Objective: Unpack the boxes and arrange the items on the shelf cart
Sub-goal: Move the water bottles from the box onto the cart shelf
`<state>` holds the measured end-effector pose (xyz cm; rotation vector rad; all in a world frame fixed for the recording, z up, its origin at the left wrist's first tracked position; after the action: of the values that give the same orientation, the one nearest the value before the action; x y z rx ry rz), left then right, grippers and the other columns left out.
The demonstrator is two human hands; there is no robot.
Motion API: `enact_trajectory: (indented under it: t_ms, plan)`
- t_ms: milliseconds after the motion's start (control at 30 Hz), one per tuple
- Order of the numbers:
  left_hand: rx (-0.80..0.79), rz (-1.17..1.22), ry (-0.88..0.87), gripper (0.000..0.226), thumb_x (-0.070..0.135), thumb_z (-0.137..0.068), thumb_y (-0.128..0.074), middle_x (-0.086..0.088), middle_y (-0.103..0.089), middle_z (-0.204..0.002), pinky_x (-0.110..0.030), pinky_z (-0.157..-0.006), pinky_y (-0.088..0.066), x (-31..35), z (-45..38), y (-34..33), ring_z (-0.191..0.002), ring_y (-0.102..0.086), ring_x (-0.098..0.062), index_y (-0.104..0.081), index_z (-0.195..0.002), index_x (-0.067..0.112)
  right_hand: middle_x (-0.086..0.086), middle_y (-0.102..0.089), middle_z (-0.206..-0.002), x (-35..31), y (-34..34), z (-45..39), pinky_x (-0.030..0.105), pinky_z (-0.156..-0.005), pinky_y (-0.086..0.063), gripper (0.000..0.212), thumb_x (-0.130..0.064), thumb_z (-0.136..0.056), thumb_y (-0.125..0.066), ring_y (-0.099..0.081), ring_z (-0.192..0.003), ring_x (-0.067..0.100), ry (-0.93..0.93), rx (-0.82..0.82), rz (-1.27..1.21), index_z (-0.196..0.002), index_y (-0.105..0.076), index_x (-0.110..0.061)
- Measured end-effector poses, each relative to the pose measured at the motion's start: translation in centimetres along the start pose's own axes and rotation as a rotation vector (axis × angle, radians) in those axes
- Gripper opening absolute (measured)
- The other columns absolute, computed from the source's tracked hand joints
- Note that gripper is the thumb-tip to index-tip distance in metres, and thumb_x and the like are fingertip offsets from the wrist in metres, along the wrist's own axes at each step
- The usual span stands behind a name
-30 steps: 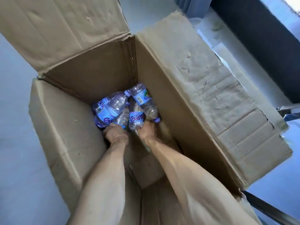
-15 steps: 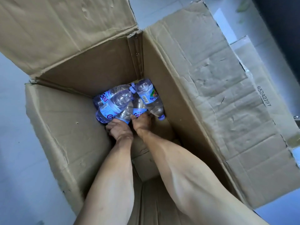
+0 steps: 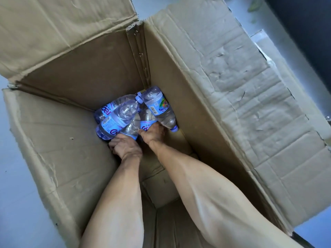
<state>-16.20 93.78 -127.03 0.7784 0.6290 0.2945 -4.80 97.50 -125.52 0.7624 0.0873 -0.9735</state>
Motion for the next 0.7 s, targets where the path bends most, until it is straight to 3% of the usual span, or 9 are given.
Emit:
enact_trajectory:
  t_ms: [133, 200, 267, 367, 433, 500, 567, 633, 700]
  plan:
    - [0.018, 0.051, -0.033, 0.071, 0.038, -0.093, -0.059, -0.027, -0.046, -0.128, -0.032, -0.072, -0.041, -0.3, -0.4, -0.2, -0.113, -0.05, -0.034, -0.022, -0.128, -0.012, 0.001, -0.064, -0.115, 1.0, 1.0, 1.3, 0.017, -0.072, -0.052, 0.065, -0.036, -0.067, -0.085, -0.065, -0.103, 0.017, -0.004, -0.091, 0.01, -0.122, -0.061, -0.011]
    - [0.024, 0.117, -0.084, 0.073, 0.039, -0.09, -0.063, -0.025, -0.046, -0.133, -0.033, -0.082, -0.046, -0.7, 0.1, 0.6, -0.12, -0.05, -0.035, -0.024, -0.129, -0.01, 0.003, -0.058, -0.127, 2.3, 2.1, 3.3, 0.019, -0.083, -0.051, 0.07, -0.033, -0.072, -0.082, -0.06, -0.113, 0.018, 0.005, -0.149, 0.011, -0.133, -0.055, -0.01]
    - [-0.011, 0.239, -0.129, 0.068, 0.041, -0.085, -0.067, -0.016, -0.054, -0.134, -0.034, -0.092, -0.048, -1.6, 1.9, 1.9, -0.123, -0.054, -0.03, -0.041, -0.131, -0.001, 0.008, -0.058, -0.133, 4.5, 2.9, 6.0, 0.027, -0.089, -0.047, 0.052, -0.032, -0.086, -0.071, -0.058, -0.12, 0.024, -0.006, -0.195, -0.053, -0.131, -0.056, -0.011]
    - [-0.048, 0.383, -0.198, 0.052, 0.05, -0.08, -0.066, -0.005, -0.066, -0.123, -0.03, -0.087, -0.049, -2.4, 6.5, 4.2, -0.115, -0.063, -0.022, -0.066, -0.116, 0.013, 0.005, -0.066, -0.111, 7.2, 5.4, 10.6, 0.026, -0.072, -0.047, 0.028, -0.038, -0.092, -0.064, -0.065, -0.099, 0.021, -0.056, -0.142, -0.058, -0.111, -0.064, -0.017]
    - [-0.084, 0.495, -0.236, 0.051, 0.052, -0.079, -0.067, -0.006, -0.066, -0.123, -0.029, -0.087, -0.047, -2.9, 10.2, 5.1, -0.116, -0.062, -0.025, -0.068, -0.115, 0.016, 0.003, -0.064, -0.091, 8.1, 7.3, 13.4, 0.023, -0.064, -0.048, 0.018, -0.03, -0.085, -0.071, -0.062, -0.078, 0.017, -0.084, -0.127, -0.051, -0.093, -0.061, -0.018]
    - [-0.095, 0.583, -0.271, 0.05, 0.047, -0.076, -0.071, -0.009, -0.067, -0.121, -0.029, -0.085, -0.046, -3.8, 13.8, 5.9, -0.115, -0.061, -0.027, -0.068, -0.114, 0.015, 0.001, -0.062, -0.08, 8.2, 9.9, 16.0, 0.017, -0.055, -0.047, 0.021, -0.026, -0.078, -0.077, -0.062, -0.067, 0.014, -0.07, -0.076, -0.019, -0.087, -0.061, -0.017]
    - [-0.094, 0.706, -0.275, 0.057, 0.046, -0.072, -0.075, -0.012, -0.066, -0.123, -0.03, -0.085, -0.046, -5.0, 17.0, 6.5, -0.115, -0.061, -0.03, -0.066, -0.117, 0.012, 0.002, -0.066, -0.089, 8.3, 12.5, 18.8, 0.021, -0.066, -0.054, 0.033, -0.027, -0.069, -0.084, -0.068, -0.083, 0.016, -0.061, -0.008, -0.042, -0.089, -0.061, -0.014]
    - [-0.094, 0.827, -0.288, 0.064, 0.048, -0.074, -0.074, -0.015, -0.062, -0.128, -0.034, -0.092, -0.046, -6.3, 20.3, 6.9, -0.119, -0.058, -0.032, -0.062, -0.124, 0.009, 0.006, -0.068, -0.106, 8.4, 14.8, 21.6, 0.025, -0.077, -0.054, 0.05, -0.031, -0.065, -0.086, -0.068, -0.101, 0.021, -0.032, 0.073, -0.093, -0.104, -0.062, -0.012]
    - [-0.068, 0.934, -0.302, 0.063, 0.05, -0.077, -0.071, -0.016, -0.063, -0.128, -0.035, -0.093, -0.047, -7.8, 23.3, 7.6, -0.118, -0.059, -0.034, -0.062, -0.124, 0.01, 0.008, -0.067, -0.114, 8.8, 16.7, 24.6, 0.023, -0.074, -0.047, 0.06, -0.032, -0.065, -0.086, -0.065, -0.106, 0.024, 0.017, 0.145, -0.143, -0.114, -0.059, -0.011]
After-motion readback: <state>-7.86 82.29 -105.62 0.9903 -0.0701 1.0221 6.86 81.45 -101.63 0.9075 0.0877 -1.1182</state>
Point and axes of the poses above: each hand's wrist, its own z-axis away from the middle knuckle, its own y-axis out of the back of the hand, x = y × z, the point moved 4 cm from there along -z, towards the middle knuckle
